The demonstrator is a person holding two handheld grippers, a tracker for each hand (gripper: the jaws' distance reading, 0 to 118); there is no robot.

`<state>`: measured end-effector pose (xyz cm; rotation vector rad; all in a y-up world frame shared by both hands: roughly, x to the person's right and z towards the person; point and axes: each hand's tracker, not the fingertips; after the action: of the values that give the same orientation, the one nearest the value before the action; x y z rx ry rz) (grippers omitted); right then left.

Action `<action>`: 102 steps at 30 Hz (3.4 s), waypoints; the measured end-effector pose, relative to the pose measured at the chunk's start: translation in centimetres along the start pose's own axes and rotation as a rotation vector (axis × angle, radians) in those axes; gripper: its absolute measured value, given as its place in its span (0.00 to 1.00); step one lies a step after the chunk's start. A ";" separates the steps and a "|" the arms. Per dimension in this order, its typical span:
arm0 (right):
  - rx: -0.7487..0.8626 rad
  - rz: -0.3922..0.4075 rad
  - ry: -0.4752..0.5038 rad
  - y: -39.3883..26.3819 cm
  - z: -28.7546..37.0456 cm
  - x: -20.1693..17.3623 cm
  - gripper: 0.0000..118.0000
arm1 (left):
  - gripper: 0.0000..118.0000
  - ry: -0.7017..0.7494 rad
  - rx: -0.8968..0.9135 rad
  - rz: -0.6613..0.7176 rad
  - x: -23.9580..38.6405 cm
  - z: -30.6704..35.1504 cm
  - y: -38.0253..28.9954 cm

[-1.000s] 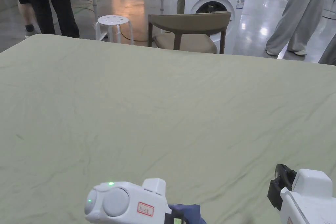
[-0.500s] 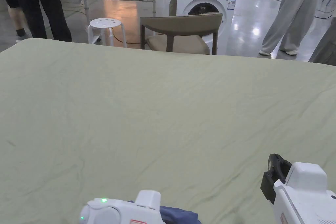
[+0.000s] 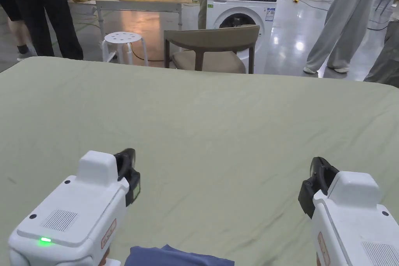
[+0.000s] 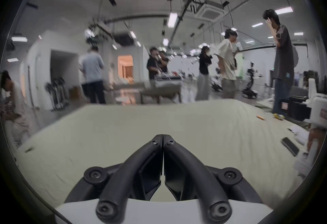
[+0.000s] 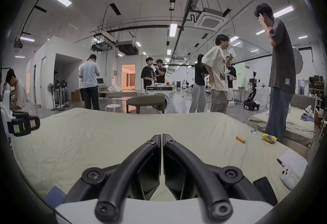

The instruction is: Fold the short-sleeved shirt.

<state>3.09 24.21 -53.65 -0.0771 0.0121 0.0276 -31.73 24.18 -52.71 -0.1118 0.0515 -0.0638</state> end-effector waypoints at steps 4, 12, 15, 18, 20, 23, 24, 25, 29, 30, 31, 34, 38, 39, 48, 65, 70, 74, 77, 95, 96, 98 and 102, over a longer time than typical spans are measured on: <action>0.046 0.013 -0.023 0.7 0.0 -0.7 0.00 | 0.02 0.087 0.076 0.008 -0.7 0.2 -0.2; 0.070 0.019 -0.047 1.3 -0.2 -0.7 0.00 | 0.02 0.159 0.052 0.044 -2.4 -0.3 -1.0; -0.010 0.008 -0.007 0.1 0.7 -1.0 0.00 | 0.02 0.152 0.039 0.043 -3.0 0.1 -1.4; -0.124 0.028 0.101 -2.4 2.7 -2.9 0.00 | 0.02 0.141 0.018 0.042 -3.7 0.4 -1.9; -0.195 0.045 0.189 -4.6 4.2 -4.6 0.00 | 0.02 0.143 0.007 0.043 -4.1 0.7 -2.5; -0.295 0.066 0.283 -8.2 5.7 -7.4 0.00 | 0.02 0.138 -0.031 0.049 -4.6 1.1 -3.5; -0.318 0.073 0.309 -9.2 6.1 -8.2 0.00 | 0.02 0.135 -0.041 0.053 -4.8 1.2 -3.9; -0.343 0.079 0.329 -10.1 6.3 -9.1 0.00 | 0.02 0.131 -0.059 0.055 -5.0 1.3 -4.3; -0.400 0.106 0.353 -13.2 6.4 -10.9 0.00 | 0.02 0.103 -0.152 0.106 -6.0 2.1 -6.1; -0.416 0.118 0.340 -14.0 6.3 -11.0 0.00 | 0.02 0.095 -0.179 0.120 -6.3 2.3 -6.6; -0.450 0.124 0.309 -14.8 6.1 -10.9 0.00 | 0.02 0.092 -0.206 0.133 -6.6 2.5 -7.1; -0.545 0.035 0.288 -17.0 5.2 -9.8 0.00 | 0.03 0.052 -0.306 0.183 -7.6 2.9 -8.6; -0.511 0.063 0.291 -16.5 5.4 -10.0 0.00 | 0.10 -0.102 -0.482 0.280 -9.2 2.9 -10.8; -0.511 0.069 0.289 -16.5 5.4 -10.1 0.00 | 0.15 -0.159 -0.532 0.311 -9.7 2.8 -11.3; -0.503 0.060 0.293 -16.8 5.5 -9.9 0.00 | 0.73 -0.675 -0.836 0.884 -12.1 -1.0 -18.4; -0.492 0.096 0.291 -15.5 6.0 -10.4 0.00 | 0.13 -0.812 -0.933 1.028 -8.3 -3.6 -20.4; -0.396 0.094 0.283 -12.3 5.1 -10.2 0.00 | 0.13 -0.816 -0.881 1.017 -11.7 -2.9 -16.6; -0.335 0.099 0.265 -9.0 2.4 -9.2 0.00 | 0.13 -0.725 -0.862 0.909 -18.3 -3.0 -12.8; -0.287 0.104 0.229 -6.8 0.1 -8.0 0.00 | 0.13 -0.628 -0.873 0.848 -23.9 -2.6 -9.7; -0.206 0.086 0.092 -2.4 -3.5 -4.1 0.00 | 0.13 0.035 -1.070 0.528 -44.1 -1.8 -5.1; -0.213 0.083 0.094 -2.6 -3.4 -4.1 0.00 | 0.13 0.068 -1.066 0.529 -44.3 -1.6 -5.0; -0.217 0.079 0.091 -2.9 -3.1 -4.0 0.00 | 0.13 0.108 -1.065 0.500 -44.4 -1.2 -4.8; -0.232 0.077 0.090 -3.3 -3.2 -3.9 0.00 | 0.15 0.128 -1.072 0.504 -46.9 -1.7 -5.5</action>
<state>-0.73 20.54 -56.51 -0.3103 0.1023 0.1020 -78.87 21.68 -51.51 -1.1612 0.2372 0.4711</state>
